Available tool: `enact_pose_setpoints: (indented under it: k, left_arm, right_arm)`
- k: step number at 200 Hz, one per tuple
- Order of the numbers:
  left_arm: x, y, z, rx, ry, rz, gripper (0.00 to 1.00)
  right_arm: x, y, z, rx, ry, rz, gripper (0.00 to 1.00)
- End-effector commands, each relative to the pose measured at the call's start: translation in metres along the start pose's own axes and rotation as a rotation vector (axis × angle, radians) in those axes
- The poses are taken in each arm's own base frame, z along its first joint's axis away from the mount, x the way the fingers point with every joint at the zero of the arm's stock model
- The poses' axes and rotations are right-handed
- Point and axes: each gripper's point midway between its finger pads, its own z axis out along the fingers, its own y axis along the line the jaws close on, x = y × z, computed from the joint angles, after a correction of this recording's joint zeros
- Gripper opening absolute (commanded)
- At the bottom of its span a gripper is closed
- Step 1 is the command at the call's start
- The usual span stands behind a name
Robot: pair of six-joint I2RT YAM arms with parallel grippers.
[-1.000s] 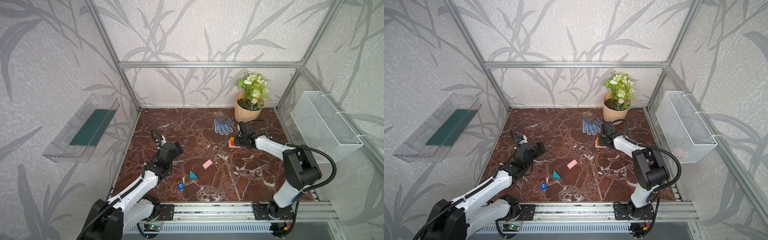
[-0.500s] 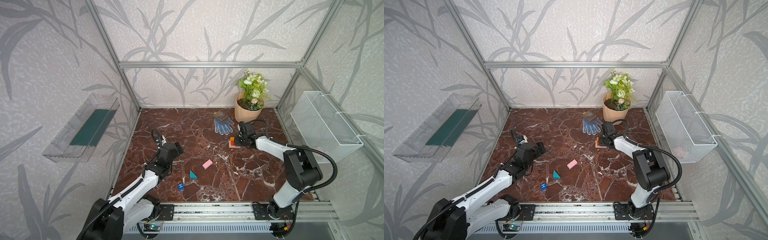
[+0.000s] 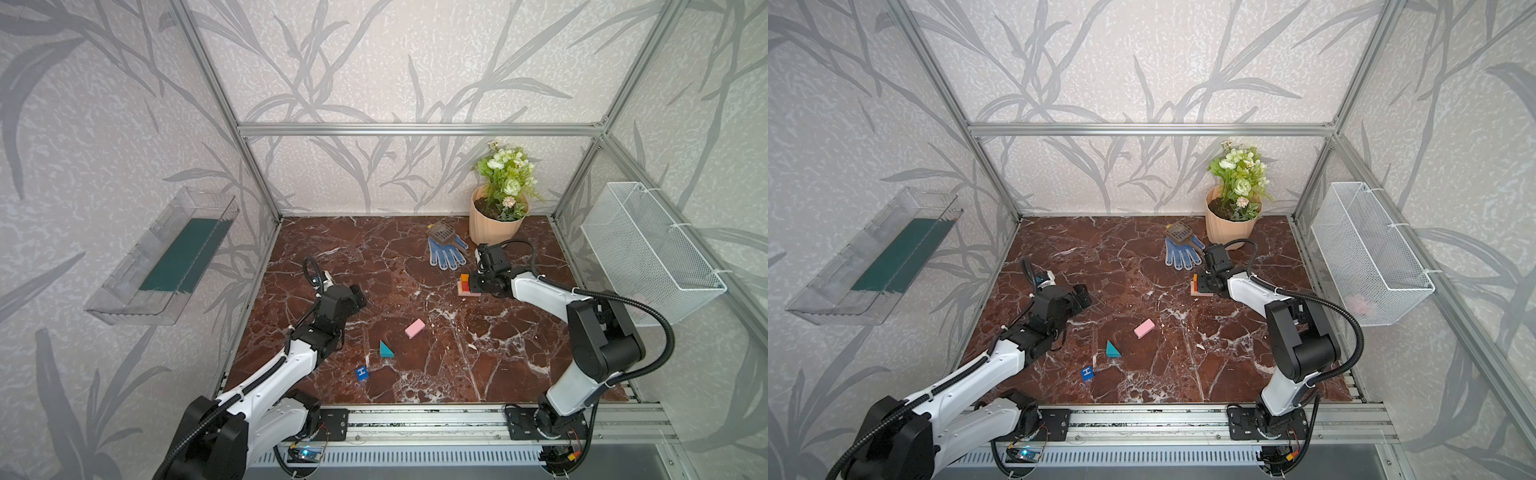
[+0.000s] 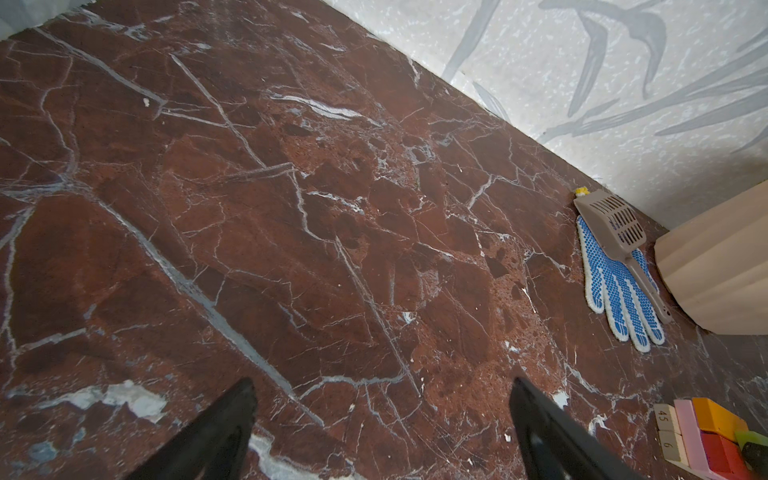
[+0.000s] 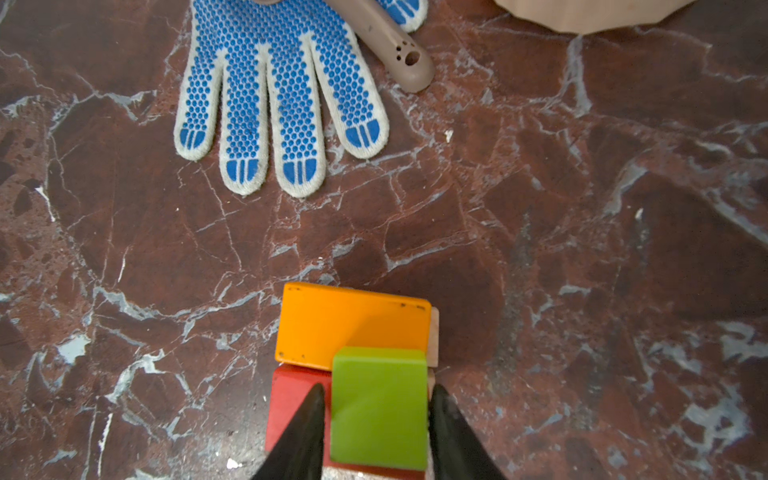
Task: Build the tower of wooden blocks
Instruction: 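Open the right gripper and lift it off the lime green cube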
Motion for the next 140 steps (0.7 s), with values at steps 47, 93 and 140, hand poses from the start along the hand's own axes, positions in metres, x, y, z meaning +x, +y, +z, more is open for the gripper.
enact_pose_setpoints:
  k: [47,93,140]
  left_arm:
    - [-0.01,-0.006,0.0,0.003,-0.013,-0.024,0.96]
    - [-0.009,-0.006,0.0,0.002,-0.008,-0.022,0.96]
    - [-0.013,-0.003,-0.002,-0.018,-0.018,-0.016,0.95]
  right_arm:
    - [-0.007,0.001,-0.011,-0.019,-0.043,-0.002,0.4]
    - [-0.008,-0.002,-0.015,-0.008,-0.058,0.005,0.45]
    - [-0.003,0.0,-0.073,-0.048,-0.136,0.042,0.53]
